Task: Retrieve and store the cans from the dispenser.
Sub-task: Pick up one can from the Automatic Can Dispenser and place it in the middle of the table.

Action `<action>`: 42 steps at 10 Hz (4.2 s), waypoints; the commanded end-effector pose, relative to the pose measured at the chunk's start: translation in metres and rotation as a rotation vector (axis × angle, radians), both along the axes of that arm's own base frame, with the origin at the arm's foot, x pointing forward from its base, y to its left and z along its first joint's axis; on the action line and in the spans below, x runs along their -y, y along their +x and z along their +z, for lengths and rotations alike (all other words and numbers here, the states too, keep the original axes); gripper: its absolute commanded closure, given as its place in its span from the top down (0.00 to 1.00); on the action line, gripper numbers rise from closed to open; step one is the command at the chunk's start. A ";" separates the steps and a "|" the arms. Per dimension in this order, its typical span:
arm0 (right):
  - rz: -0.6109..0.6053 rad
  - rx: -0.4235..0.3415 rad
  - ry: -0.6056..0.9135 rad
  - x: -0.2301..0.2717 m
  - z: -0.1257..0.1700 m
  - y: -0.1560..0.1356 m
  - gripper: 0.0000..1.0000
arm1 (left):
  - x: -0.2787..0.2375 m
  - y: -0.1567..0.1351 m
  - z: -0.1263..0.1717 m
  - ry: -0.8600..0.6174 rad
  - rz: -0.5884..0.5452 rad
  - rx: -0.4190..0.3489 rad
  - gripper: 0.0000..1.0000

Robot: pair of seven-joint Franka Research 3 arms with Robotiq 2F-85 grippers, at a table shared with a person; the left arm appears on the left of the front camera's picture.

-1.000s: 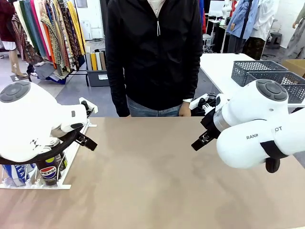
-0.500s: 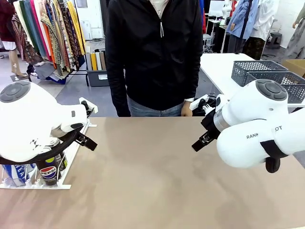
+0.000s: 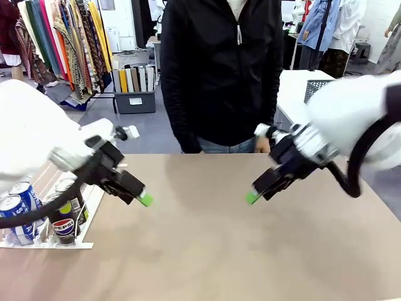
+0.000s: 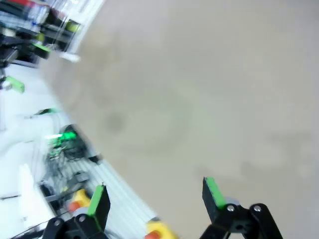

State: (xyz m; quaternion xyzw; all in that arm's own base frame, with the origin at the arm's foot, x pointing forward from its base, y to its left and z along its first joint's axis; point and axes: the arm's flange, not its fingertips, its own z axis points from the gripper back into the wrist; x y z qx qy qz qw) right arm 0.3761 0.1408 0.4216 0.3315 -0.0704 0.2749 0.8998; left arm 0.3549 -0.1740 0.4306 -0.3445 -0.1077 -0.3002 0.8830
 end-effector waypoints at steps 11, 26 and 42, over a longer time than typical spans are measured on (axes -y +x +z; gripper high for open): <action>-0.802 -0.121 0.885 0.370 0.009 -0.143 1.00 | -0.366 -0.074 0.023 -0.779 0.673 -0.069 1.00; -0.802 -0.121 0.885 0.370 0.009 -0.143 1.00 | -0.197 -0.051 0.098 0.282 0.441 -0.082 1.00; -0.802 -0.121 0.885 0.370 0.009 -0.143 1.00 | -0.096 0.004 0.026 0.620 0.675 -0.116 1.00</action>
